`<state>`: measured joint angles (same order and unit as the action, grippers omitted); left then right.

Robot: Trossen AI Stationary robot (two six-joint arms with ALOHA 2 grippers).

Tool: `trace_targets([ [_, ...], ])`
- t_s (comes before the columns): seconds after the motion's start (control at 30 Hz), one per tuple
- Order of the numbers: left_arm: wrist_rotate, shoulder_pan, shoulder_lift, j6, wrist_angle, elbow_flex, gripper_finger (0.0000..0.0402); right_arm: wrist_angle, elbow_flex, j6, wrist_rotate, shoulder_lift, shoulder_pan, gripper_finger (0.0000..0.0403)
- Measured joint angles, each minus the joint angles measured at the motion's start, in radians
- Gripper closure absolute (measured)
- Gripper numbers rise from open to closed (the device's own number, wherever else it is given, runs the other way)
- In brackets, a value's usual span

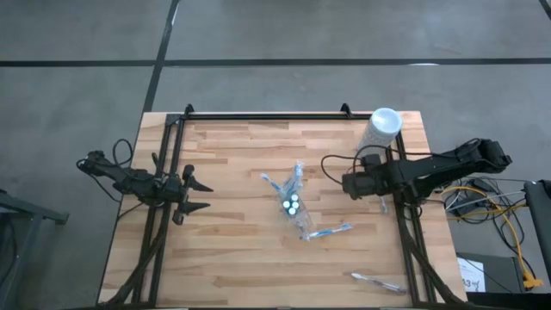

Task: Pick & Place toothbrushing station
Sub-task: Put the blue toothbrush into the left section of the transparent organizer

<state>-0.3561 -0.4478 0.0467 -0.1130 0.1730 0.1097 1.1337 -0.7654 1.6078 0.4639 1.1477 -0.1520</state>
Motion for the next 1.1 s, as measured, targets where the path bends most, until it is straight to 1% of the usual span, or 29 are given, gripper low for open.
trace_targets([
  [0.17, 0.0, 0.0, 0.0, 0.0, 0.0, 0.0, 0.0174, -0.005, 0.0, -0.146, 0.0, 0.0, 0.013, 0.03],
  [0.3, 0.0, 0.0, 0.0, 0.0, 0.0, 0.0, 0.0174, -0.017, 0.0, -0.345, -0.022, 0.0, 0.011, 0.0296],
  [0.4, 0.0, 0.0, 0.0, 0.0, 0.0, 0.0, 0.0174, -0.018, 0.0, -0.413, -0.123, 0.0, 0.014, 0.0298],
  [0.57, 0.0, 0.0, 0.0, 0.0, 0.0, 0.0, 0.0174, -0.014, 0.0, -0.49, -0.361, 0.0, 0.016, 0.0307],
  [0.63, 0.0, 0.0, 0.0, 0.0, 0.0, 0.0, 0.0174, 0.002, -0.008, -0.494, -0.4, 0.0, 0.014, 0.031],
  [0.8, 0.0, 0.0, 0.0, 0.0, 0.0, 0.0, 0.0174, 0.037, -0.054, -0.489, -0.394, -0.032, -0.028, 0.0311],
  [0.97, 0.0, 0.0, 0.0, 0.0, 0.0, 0.0, 0.0174, 0.037, -0.153, -0.455, -0.261, -0.098, -0.088, 0.0305],
  [1.03, 0.0, 0.0, 0.0, 0.0, 0.0, 0.0, 0.0174, 0.035, -0.222, -0.495, -0.226, -0.112, -0.093, 0.0302],
  [1.1, 0.0, 0.0, 0.0, 0.0, 0.0, 0.0, 0.0174, 0.044, -0.316, -0.59, -0.195, -0.11, -0.09, 0.0301],
])
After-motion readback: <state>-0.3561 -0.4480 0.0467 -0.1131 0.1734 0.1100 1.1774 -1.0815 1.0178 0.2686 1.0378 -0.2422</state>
